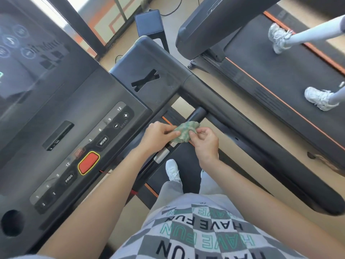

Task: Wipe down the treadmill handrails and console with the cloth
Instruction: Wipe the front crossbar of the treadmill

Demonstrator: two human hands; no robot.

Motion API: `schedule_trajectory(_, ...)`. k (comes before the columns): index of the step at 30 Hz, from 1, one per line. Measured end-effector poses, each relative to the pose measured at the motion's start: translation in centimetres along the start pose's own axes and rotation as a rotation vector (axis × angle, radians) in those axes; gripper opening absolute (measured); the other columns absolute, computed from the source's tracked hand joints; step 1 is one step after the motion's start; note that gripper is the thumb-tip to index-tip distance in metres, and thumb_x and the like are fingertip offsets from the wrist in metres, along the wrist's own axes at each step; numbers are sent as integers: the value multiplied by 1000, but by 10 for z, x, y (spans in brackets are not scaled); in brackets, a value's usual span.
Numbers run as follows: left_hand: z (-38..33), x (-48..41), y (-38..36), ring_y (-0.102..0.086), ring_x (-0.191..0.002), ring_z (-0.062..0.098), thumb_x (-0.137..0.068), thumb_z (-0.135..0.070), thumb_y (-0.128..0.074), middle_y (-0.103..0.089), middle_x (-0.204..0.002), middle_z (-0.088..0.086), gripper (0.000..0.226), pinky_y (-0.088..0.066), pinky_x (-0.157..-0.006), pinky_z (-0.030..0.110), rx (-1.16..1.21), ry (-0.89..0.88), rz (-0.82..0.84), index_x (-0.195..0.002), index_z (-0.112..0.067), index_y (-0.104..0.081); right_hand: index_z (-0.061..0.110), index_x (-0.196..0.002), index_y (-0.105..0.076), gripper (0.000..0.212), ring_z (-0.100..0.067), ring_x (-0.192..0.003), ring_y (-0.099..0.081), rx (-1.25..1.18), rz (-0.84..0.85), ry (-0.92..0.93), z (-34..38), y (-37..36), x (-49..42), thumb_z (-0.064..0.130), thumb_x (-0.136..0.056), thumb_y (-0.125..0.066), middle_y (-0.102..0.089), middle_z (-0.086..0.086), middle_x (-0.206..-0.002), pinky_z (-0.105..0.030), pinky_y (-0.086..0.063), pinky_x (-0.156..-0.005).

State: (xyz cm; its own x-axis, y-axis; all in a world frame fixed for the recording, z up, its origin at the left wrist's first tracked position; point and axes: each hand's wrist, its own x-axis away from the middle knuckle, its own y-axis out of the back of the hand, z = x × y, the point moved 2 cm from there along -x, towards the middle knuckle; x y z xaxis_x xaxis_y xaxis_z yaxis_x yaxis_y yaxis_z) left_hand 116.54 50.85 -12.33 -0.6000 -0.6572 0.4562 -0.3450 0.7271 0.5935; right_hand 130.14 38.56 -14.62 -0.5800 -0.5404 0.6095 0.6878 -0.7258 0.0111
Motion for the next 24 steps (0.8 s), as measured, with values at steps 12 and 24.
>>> schedule_trajectory(12,-38,-19,-17,-71,-81,17,-81,-28,-80,-78,-84,-6,13,-57,-81,40,139,38,-334,-93,-22,-80,12,-82,-65,13,-29,-80,-74,188,-83,68,20,8,-10,15,-87,-76,-76,-8,-80,-41,-61,-80)
schedule_trajectory(24,-59,-64,-23,-71,-87,14,-86,-27,-81,-75,-90,-8,8,-58,-87,39,356,60,-312,-87,-28,-73,30,-83,-71,21,-11,-83,-73,12,-362,161,32,1,-16,11,-93,-69,-75,10,-82,-27,-57,-79)
